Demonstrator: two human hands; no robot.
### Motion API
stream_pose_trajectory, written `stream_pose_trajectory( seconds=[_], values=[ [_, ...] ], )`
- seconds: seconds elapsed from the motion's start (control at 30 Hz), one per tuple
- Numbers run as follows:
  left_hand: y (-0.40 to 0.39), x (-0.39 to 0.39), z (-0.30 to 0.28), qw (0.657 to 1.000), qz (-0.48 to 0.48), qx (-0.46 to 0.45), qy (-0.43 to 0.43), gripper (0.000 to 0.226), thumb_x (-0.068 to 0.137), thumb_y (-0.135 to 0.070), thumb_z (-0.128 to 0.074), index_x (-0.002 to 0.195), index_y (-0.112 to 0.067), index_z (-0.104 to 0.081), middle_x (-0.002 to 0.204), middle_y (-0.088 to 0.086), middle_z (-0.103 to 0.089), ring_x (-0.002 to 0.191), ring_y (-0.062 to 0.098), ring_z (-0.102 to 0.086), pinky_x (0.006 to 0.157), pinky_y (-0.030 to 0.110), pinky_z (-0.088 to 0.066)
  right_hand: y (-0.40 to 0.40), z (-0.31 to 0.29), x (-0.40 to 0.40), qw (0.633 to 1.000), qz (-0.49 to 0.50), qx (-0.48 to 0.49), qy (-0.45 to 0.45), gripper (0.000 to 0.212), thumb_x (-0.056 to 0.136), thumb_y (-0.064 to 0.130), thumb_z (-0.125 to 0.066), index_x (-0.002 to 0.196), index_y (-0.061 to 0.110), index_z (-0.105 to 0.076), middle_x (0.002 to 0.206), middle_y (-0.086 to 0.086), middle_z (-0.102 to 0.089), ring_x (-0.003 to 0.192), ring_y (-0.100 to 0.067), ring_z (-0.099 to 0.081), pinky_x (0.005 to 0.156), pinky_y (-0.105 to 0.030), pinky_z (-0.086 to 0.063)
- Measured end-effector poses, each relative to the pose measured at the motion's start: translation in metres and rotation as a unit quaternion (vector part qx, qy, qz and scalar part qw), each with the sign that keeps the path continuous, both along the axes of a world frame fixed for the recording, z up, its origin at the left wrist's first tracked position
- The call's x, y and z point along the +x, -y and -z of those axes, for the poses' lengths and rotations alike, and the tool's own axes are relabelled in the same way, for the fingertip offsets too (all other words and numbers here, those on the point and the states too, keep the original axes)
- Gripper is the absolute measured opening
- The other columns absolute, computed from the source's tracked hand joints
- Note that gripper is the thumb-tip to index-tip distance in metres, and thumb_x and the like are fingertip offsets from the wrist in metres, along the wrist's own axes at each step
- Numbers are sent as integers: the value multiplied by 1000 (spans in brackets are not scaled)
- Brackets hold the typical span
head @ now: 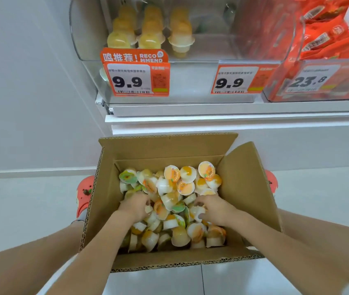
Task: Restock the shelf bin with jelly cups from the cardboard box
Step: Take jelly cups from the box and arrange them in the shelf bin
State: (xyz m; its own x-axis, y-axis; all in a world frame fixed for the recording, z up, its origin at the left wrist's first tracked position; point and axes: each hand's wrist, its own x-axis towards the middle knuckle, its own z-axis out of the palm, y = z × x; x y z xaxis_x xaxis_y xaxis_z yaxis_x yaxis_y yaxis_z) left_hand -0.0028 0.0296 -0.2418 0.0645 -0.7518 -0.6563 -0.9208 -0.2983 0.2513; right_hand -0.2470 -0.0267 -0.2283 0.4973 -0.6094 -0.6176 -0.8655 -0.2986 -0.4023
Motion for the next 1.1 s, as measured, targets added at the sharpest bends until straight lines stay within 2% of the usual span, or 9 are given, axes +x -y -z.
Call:
stream_pose_trajectory(
  seconds=[0.1,0.2,0.43,0.5,0.63,0.77,0.93,1.03,1.1],
  values=[
    [-1,-1,19,999,-15,-29,7,39,88,-5,-57,124,-16,-52,135,4,-41,114,23,-50,88,32,-48,-3,28,14,999,-35,13,-35,40,90,17,-59,130,14,-52,128,-6,-55,114,-23,-54,87,-30,-47],
    [0,-2,35,999,-23,-46,-14,39,88,-5,-54,125,-17,-53,138,4,-38,119,25,-48,94,37,-47,-7,55,30,995,-74,-11,-66,25,90,15,-54,113,11,-61,115,-11,-59,108,-27,-55,84,-39,-51],
    [7,-10,51,993,-52,-90,-50,14,87,-13,-59,100,-17,-62,115,0,-49,99,19,-54,81,33,-49,-21,80,65,980,-42,-112,-160,26,92,10,-49,115,11,-59,123,-10,-55,127,-28,-36,92,-37,-41],
    [3,-15,55,991,-68,-95,-66,12,87,-14,-59,97,-17,-64,111,-1,-53,96,18,-56,78,30,-49,-23,85,69,981,-11,-130,-145,32,89,11,-50,121,13,-55,124,-9,-55,126,-29,-37,93,-38,-39],
    [-8,-23,65,989,-88,-84,-87,8,85,-20,-62,93,-20,-64,104,-1,-54,87,17,-59,80,37,-52,-30,93,69,976,23,-165,-143,35,90,12,-50,125,13,-50,129,-8,-52,124,-29,-39,94,-39,-37],
    [-15,-27,67,986,-96,-82,-111,10,86,-28,-63,92,-20,-64,102,-2,-53,86,17,-60,80,38,-52,-43,97,70,968,54,-205,-135,21,84,9,-57,102,13,-68,116,-8,-61,112,-30,-47,89,-40,-38],
    [-19,-24,65,986,-92,-58,-125,18,80,-17,-66,98,-20,-64,108,-1,-53,92,19,-59,83,39,-51,-36,95,67,976,37,-177,-125,19,90,13,-50,96,18,-67,108,-1,-62,114,-24,-40,93,-37,-29],
    [-16,-20,62,981,-106,-61,-147,16,81,-16,-68,96,-18,-64,102,-1,-56,90,15,-57,82,34,-52,-35,84,62,977,96,-176,-72,13,91,20,-54,92,22,-67,103,3,-64,111,-20,-45,94,-35,-32],
    [-14,-20,60,976,-120,-63,-172,20,78,-15,-71,95,-20,-62,101,1,-56,87,15,-57,81,34,-53,-33,76,53,973,161,-165,12,8,89,22,-60,81,23,-63,94,3,-66,101,-18,-55,86,-34,-44]
  ],
)
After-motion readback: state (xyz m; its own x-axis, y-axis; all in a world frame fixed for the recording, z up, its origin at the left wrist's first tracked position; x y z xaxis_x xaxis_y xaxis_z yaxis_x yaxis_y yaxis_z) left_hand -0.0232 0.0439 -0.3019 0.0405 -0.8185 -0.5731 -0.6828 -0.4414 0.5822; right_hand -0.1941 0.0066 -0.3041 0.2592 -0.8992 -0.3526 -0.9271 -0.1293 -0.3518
